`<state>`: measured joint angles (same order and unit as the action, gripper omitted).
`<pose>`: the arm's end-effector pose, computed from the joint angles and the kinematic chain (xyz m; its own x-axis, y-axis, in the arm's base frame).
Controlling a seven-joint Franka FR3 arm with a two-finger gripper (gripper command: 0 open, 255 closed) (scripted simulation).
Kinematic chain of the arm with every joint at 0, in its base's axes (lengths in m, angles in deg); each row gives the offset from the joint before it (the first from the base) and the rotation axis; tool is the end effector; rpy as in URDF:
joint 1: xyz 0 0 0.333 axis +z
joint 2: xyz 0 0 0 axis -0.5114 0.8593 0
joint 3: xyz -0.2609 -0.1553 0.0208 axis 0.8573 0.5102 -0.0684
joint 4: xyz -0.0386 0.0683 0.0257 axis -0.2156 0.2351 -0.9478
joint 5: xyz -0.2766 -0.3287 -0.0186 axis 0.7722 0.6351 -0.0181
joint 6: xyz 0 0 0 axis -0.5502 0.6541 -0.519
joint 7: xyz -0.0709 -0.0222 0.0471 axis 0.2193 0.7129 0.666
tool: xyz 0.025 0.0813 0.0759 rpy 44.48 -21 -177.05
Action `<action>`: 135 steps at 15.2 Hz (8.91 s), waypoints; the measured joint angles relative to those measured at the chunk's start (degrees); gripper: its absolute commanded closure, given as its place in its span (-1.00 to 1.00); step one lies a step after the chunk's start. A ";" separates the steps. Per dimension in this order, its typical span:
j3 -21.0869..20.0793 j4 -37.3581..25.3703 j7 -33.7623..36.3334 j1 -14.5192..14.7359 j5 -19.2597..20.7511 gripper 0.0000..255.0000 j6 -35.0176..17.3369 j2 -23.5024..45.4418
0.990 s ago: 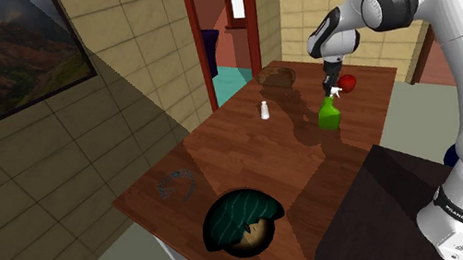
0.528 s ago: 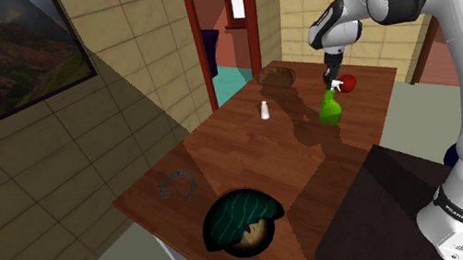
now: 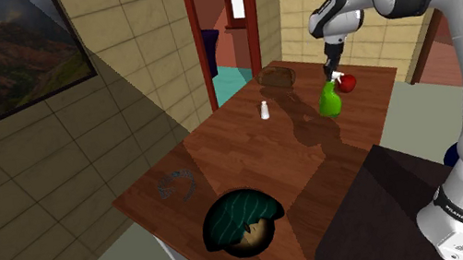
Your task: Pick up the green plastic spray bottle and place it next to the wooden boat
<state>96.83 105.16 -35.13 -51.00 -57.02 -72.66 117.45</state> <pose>0.5211 -0.4702 0.2718 0.9995 0.0134 0.0285 0.0133 -0.9999 0.0021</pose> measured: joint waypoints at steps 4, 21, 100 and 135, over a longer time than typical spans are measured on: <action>0.56 -0.71 0.59 0.37 0.91 1.00 2.30 -1.72; 2.15 -6.52 2.52 1.01 3.82 1.00 12.65 -6.74; -42.71 46.26 72.96 30.41 6.15 1.00 19.35 -70.47; -48.80 65.27 73.44 30.52 3.15 1.00 -13.02 -56.99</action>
<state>48.03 170.43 38.30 -20.48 -53.87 -85.67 60.46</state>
